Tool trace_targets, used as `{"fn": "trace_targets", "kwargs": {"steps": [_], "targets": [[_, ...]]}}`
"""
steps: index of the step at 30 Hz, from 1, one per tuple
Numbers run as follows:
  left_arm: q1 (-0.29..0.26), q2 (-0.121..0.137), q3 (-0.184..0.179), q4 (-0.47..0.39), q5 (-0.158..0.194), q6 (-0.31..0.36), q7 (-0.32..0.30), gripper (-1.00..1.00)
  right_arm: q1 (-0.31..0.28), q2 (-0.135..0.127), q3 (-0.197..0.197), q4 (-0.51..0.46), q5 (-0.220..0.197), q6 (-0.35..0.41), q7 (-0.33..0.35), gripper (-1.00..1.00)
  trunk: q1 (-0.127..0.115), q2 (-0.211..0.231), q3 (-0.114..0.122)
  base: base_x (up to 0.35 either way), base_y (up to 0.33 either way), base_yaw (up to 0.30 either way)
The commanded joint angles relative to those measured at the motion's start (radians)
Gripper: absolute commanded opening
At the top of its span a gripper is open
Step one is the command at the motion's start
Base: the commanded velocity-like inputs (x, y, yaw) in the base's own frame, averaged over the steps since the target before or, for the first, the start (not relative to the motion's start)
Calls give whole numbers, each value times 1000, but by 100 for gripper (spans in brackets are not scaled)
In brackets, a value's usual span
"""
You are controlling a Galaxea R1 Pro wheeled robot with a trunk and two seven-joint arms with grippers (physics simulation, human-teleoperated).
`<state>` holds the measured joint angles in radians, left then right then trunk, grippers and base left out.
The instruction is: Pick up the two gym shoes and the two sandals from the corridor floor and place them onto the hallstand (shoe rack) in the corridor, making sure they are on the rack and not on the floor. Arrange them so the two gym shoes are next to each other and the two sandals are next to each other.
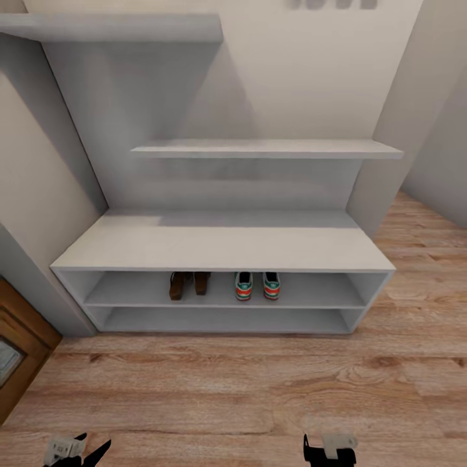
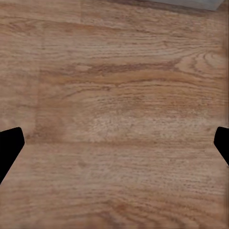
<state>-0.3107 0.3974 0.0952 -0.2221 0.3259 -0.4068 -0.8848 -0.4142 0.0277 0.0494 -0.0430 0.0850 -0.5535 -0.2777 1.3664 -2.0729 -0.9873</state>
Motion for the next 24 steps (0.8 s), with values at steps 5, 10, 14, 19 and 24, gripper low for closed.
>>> {"fn": "trace_targets", "kwargs": {"steps": [5, 10, 14, 19, 24], "targets": [[-1, -21, 6, 12, -2, -3, 18, 100, 16, -6, 3, 2, 7, -53, -13, 100, -19, 35, 15, 0, 0, 0], [-1, -46, 5, 15, -3, -4, 78, 100, 32, -24, 2, 3, 5, -108, -14, 100, -39, 70, 31, 0, 0, 0], [-1, -62, 5, 16, -15, -6, 135, 100, 46, -35, 2, 3, 6, -156, -12, 100, -54, 98, 43, 0, 0, 0], [-1, -69, 5, 16, -49, -8, 155, 100, 59, -37, 2, 3, 8, -171, -9, 100, -73, 133, 59, 0, 0, 0], [-1, -91, 6, 18, -66, -8, 167, 100, 69, -38, 3, 3, 10, -176, -7, 100, -92, 168, 75, 0, 0, 0]]}}
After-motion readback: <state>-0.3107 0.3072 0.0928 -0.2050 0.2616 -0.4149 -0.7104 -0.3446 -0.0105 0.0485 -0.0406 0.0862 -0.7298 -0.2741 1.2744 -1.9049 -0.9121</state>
